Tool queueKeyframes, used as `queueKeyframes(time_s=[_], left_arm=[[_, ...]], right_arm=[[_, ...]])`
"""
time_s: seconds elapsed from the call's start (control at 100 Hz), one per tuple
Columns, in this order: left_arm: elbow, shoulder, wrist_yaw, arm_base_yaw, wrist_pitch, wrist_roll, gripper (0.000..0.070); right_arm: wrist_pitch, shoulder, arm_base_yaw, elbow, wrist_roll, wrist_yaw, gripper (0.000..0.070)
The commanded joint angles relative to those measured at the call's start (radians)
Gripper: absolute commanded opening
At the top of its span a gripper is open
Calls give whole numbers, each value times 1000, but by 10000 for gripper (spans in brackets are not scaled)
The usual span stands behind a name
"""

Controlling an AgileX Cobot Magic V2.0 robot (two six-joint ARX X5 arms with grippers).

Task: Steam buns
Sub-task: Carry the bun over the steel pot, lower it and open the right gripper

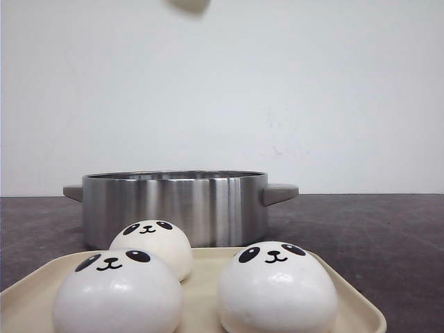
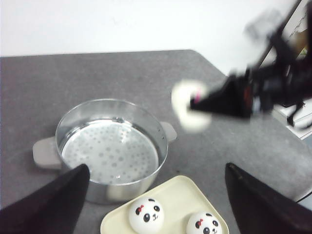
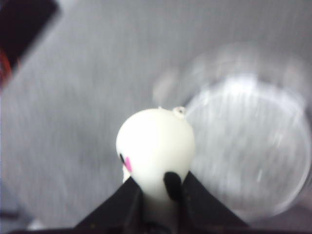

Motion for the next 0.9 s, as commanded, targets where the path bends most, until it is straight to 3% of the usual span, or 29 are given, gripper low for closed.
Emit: queueKeyframes(time_s=[0.0, 0.2, 0.37, 0.54, 0.89], left_arm=[[13, 5, -6, -5, 13, 13, 545], [13, 6, -24, -5, 13, 13, 545], [13, 6, -26, -5, 12, 14, 545], [13, 6, -27, -4, 11, 13, 545], [13, 6, -27, -4, -1, 14, 545]], right_arm=[[-18, 82, -33, 65, -43, -22, 5], [-80, 319, -134, 269, -74, -99, 5], [-87, 526, -183, 378, -58, -102, 5], [-106, 663, -218, 391, -8, -122, 5], [-105, 792, -254, 391, -7, -119, 6]])
